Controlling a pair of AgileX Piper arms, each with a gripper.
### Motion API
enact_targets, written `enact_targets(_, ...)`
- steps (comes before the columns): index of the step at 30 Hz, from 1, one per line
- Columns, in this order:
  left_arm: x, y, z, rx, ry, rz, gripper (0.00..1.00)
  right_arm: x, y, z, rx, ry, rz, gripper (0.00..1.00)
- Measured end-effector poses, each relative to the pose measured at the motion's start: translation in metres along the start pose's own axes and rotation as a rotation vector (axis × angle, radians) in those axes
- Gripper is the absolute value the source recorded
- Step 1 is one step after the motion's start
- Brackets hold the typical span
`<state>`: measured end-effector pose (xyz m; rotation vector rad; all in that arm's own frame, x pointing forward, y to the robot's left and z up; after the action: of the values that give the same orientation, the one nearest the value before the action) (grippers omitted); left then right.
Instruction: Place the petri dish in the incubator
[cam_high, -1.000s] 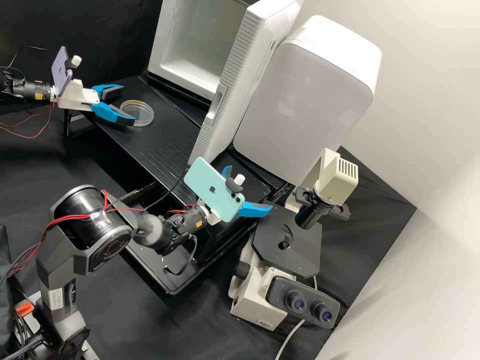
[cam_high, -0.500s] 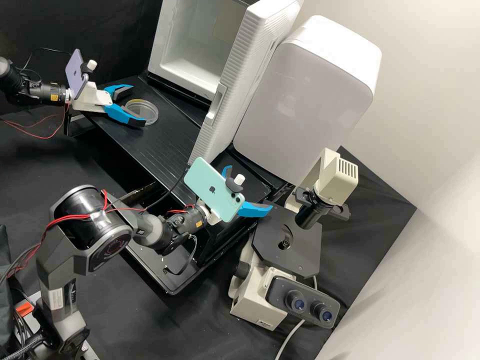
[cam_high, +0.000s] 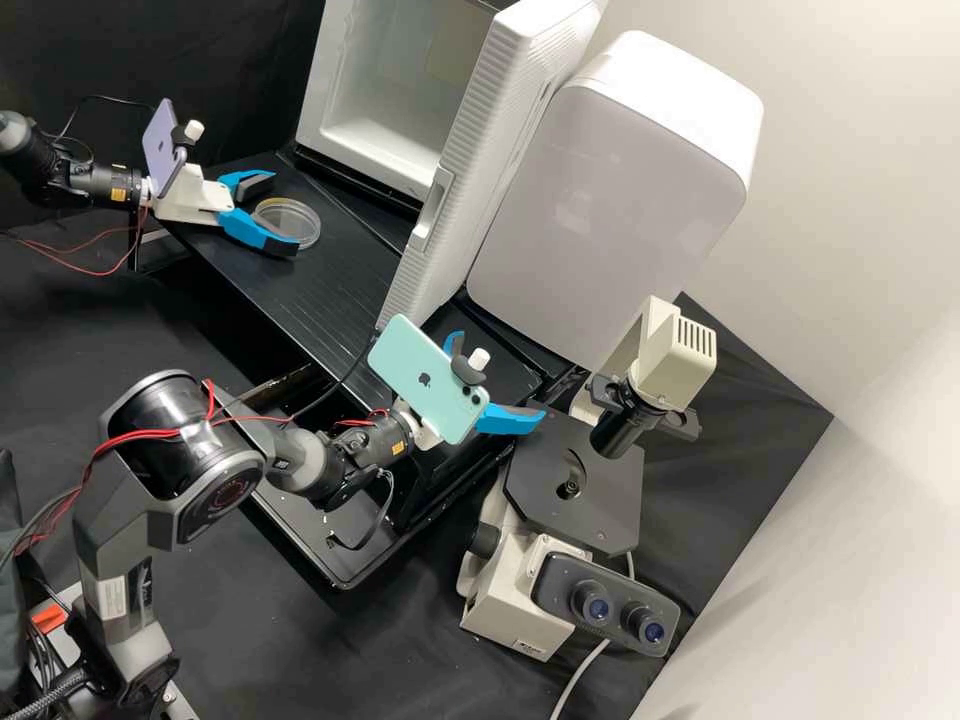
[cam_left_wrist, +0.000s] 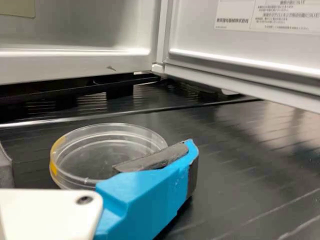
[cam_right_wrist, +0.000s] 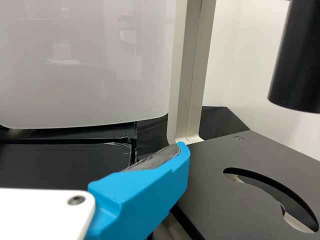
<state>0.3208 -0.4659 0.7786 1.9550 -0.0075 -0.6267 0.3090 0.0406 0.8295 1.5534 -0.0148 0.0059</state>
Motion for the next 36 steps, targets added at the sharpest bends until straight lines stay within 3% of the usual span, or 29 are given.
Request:
enact_targets(16,0.002,0.003,0.000,-0.047,-0.015,0.009,1.00,0.000,0.000,0.000,0.000,0.000,0.000,1.00)
enact_targets(36,-0.007,0.003,0.007,-0.042,-0.014,-0.001,1.00,0.000,0.000,0.000,0.000,0.000,0.000,1.00)
